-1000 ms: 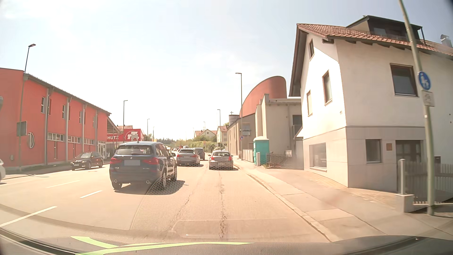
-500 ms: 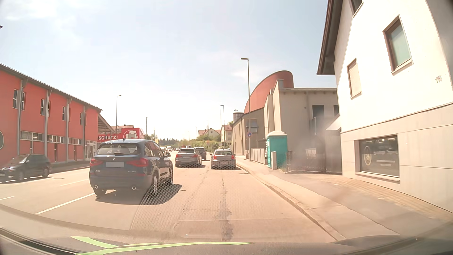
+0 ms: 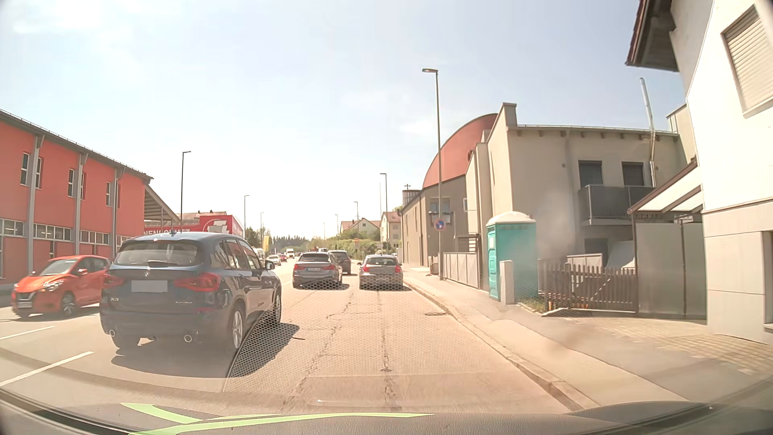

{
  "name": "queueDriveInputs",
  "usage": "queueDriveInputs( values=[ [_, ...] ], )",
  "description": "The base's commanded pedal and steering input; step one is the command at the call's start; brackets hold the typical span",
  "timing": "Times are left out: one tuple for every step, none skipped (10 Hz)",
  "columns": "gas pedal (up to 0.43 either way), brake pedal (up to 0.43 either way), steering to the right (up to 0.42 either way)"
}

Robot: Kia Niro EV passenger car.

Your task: Follow the waypoints while adhering to traffic rules and regulations

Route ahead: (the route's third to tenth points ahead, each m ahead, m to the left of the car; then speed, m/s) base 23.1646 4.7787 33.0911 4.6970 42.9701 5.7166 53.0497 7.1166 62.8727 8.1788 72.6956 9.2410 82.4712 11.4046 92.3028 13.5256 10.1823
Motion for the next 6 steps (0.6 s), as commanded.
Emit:
queueDriveInputs(
  values=[
    [0.000, 0.000, -0.004],
    [0.000, 0.000, -0.004],
    [0.000, 0.000, -0.004],
    [0.020, 0.000, -0.004],
    [0.059, 0.000, -0.004],
    [0.059, 0.000, -0.006]
  ],
)
